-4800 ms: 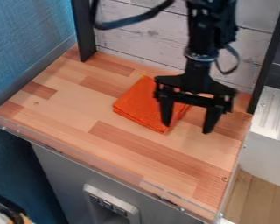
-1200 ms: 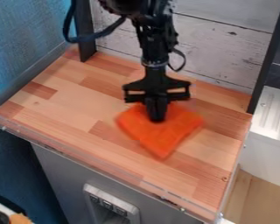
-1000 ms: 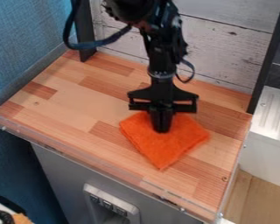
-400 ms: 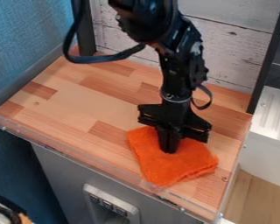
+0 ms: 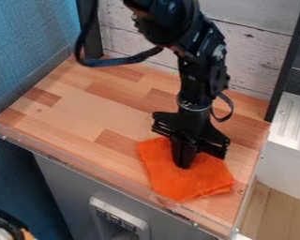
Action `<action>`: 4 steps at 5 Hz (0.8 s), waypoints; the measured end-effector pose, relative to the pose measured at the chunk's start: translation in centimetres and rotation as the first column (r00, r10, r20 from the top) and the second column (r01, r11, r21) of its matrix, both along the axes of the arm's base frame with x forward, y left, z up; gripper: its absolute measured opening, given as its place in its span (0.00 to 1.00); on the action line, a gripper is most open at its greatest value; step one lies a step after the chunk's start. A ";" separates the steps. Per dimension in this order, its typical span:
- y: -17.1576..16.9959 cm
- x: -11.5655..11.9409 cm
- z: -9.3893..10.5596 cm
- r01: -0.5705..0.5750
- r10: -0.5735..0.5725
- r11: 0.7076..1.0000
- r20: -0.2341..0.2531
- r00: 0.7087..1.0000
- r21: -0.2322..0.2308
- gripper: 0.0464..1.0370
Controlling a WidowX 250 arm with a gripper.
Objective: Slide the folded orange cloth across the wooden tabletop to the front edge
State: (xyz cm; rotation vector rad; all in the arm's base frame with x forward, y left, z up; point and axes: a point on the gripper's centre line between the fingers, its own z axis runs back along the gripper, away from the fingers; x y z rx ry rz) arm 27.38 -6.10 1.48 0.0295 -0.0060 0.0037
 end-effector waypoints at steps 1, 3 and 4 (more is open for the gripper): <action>-0.6 0.3 0.4 0.016 -0.016 1.000 -0.012 1.000 -0.004 0.02; -0.6 1.1 1.0 -0.027 0.026 0.999 -0.019 0.999 -0.031 0.02; 0.4 2.2 1.4 -0.131 0.130 0.991 -0.018 0.991 -0.037 0.02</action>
